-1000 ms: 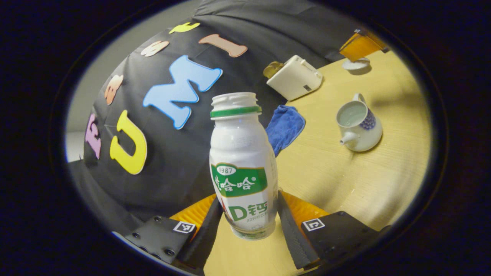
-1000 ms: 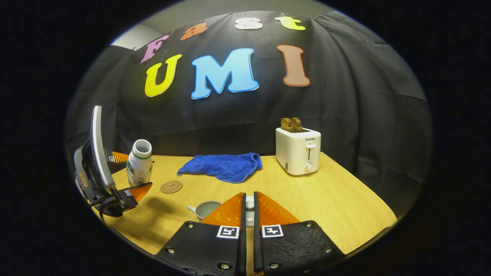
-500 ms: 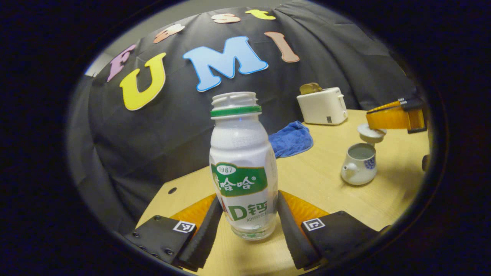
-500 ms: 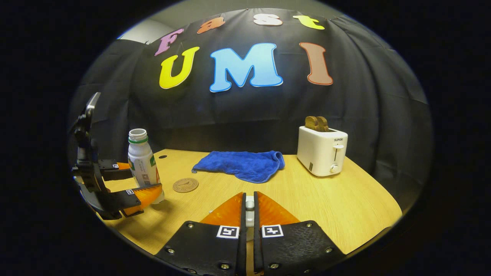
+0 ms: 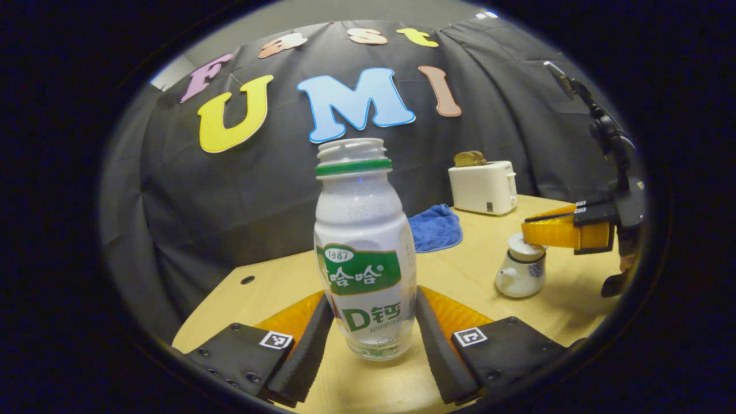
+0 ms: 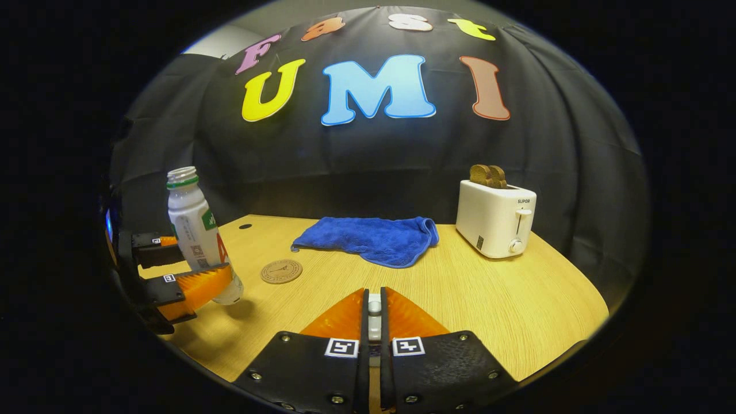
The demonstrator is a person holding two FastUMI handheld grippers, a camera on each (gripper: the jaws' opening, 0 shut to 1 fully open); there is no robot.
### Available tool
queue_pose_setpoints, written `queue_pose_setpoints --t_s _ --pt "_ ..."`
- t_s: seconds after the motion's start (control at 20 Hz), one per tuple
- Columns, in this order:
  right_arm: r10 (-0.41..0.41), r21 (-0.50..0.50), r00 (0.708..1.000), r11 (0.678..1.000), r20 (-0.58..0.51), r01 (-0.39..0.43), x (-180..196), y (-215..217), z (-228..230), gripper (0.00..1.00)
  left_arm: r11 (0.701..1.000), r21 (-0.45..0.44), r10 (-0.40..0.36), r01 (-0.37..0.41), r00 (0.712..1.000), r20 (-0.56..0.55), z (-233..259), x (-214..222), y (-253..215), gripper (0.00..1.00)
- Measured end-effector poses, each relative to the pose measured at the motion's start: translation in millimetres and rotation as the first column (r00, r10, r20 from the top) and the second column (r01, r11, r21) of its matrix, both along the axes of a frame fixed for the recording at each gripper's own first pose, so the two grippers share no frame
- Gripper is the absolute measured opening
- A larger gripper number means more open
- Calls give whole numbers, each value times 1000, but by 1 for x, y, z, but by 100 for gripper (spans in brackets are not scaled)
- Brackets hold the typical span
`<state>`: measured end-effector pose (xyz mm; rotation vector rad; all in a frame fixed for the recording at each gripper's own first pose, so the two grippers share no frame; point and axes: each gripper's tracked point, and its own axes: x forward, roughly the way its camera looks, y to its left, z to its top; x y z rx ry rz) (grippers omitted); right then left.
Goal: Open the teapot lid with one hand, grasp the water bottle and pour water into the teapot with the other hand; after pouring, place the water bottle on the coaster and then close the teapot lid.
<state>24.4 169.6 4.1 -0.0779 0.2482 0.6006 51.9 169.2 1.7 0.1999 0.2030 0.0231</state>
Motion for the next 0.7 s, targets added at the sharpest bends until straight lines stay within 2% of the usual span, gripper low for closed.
queue_pose_setpoints --t_s 0.45,0.65,0.7 --pt "-5 -17 1000 1000 3 5 -1 1 -8 7 999 -46 11 -10 1000 14 3 -4 5 92" --pt "-6 -10 1000 1000 -11 6 -1 1 -14 7 999 -46 10 -9 1000 19 6 -6 2 81" --pt "-6 -6 1000 1000 -12 6 -2 1 -13 7 999 -45 10 -10 1000 19 7 -7 2 81"
